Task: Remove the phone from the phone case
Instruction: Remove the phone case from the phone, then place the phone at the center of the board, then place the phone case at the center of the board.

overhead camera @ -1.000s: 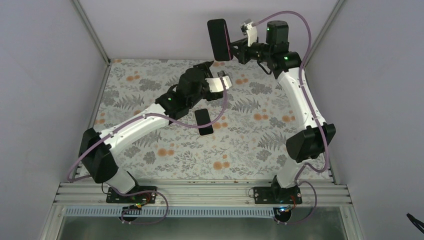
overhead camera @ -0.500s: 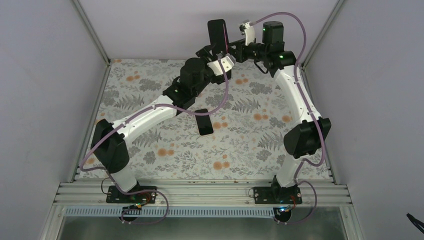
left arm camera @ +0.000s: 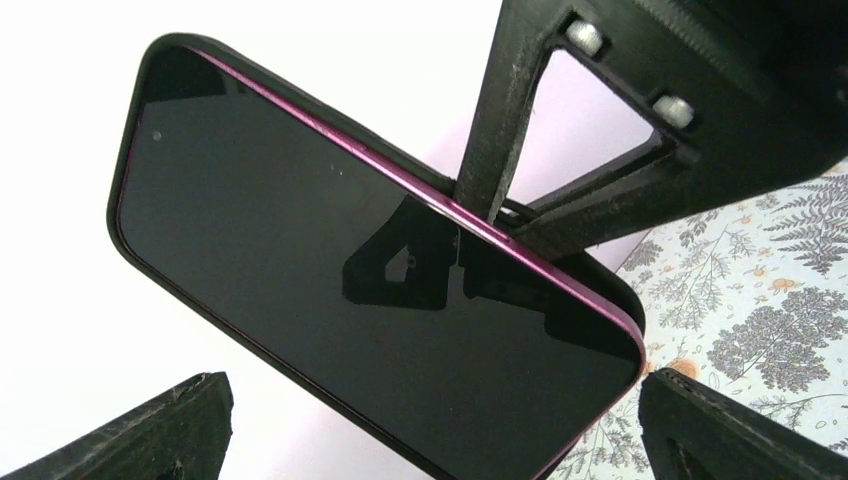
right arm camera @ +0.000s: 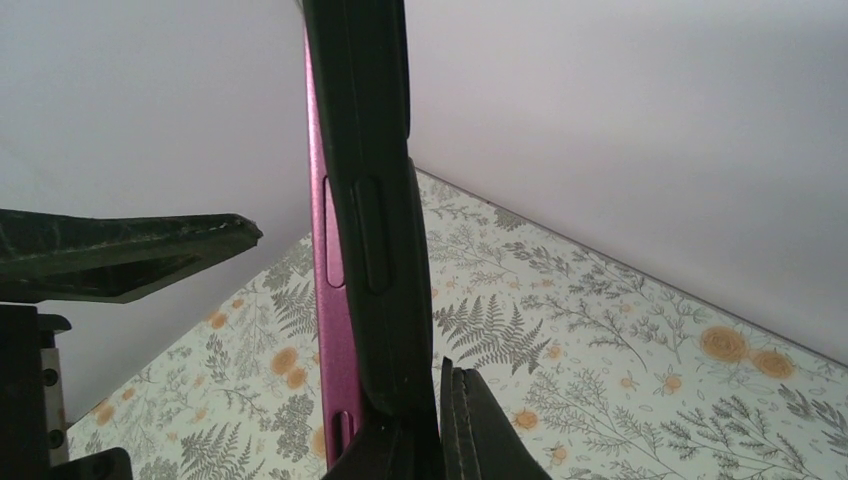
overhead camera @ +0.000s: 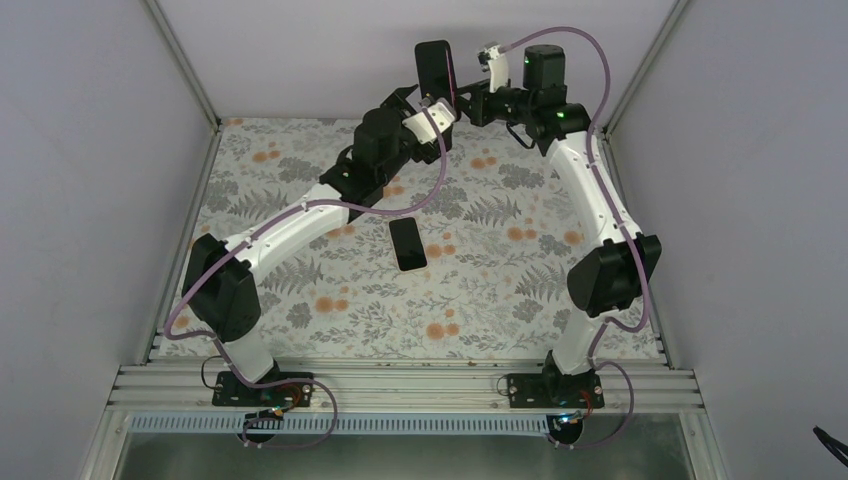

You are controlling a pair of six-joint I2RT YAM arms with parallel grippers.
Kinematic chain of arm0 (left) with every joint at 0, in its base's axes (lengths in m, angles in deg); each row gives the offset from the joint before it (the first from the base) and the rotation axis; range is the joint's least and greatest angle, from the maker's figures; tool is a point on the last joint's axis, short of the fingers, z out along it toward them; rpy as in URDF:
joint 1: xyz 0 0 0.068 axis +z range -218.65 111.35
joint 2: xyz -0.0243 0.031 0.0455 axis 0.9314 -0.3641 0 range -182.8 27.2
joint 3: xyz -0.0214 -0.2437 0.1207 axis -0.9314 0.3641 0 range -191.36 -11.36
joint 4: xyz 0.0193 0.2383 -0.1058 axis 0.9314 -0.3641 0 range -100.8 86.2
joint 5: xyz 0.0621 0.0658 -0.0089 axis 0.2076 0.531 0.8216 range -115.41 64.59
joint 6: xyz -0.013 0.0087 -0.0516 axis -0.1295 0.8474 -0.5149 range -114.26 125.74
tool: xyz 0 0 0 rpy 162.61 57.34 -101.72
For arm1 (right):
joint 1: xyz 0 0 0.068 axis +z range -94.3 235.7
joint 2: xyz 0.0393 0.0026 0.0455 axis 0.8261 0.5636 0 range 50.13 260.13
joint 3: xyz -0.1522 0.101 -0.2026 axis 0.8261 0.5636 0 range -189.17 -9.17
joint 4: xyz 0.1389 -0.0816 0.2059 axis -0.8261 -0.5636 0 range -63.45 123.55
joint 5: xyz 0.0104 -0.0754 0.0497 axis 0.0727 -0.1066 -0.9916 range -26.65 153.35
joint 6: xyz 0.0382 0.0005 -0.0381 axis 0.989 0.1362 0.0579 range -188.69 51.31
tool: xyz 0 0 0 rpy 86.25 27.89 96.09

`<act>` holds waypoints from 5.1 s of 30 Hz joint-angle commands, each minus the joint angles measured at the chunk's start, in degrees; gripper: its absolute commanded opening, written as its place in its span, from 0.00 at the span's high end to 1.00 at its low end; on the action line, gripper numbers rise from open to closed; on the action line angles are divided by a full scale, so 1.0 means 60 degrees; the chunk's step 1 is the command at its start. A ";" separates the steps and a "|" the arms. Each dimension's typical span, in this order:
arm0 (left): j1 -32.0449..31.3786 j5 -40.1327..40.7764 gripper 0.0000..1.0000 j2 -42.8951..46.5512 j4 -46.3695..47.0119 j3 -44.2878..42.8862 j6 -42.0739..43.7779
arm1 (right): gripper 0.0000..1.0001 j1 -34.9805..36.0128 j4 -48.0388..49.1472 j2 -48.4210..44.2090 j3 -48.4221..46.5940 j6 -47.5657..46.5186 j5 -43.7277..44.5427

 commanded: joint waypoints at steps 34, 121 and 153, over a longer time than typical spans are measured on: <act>-0.0235 0.1150 0.04 -0.0295 0.0818 -0.0147 -0.0632 | 0.97 0.0039 0.0892 -0.0511 0.0221 0.0351 -0.0212; 0.1227 0.3749 0.98 0.4994 0.0800 0.5748 0.4192 | 0.97 -0.0349 -0.2795 -0.0896 0.2751 -0.3273 0.5004; 0.1851 0.2344 0.17 0.2316 -0.4295 0.7529 0.2818 | 0.50 -0.2071 -0.4141 0.2492 0.2654 -0.3376 0.4348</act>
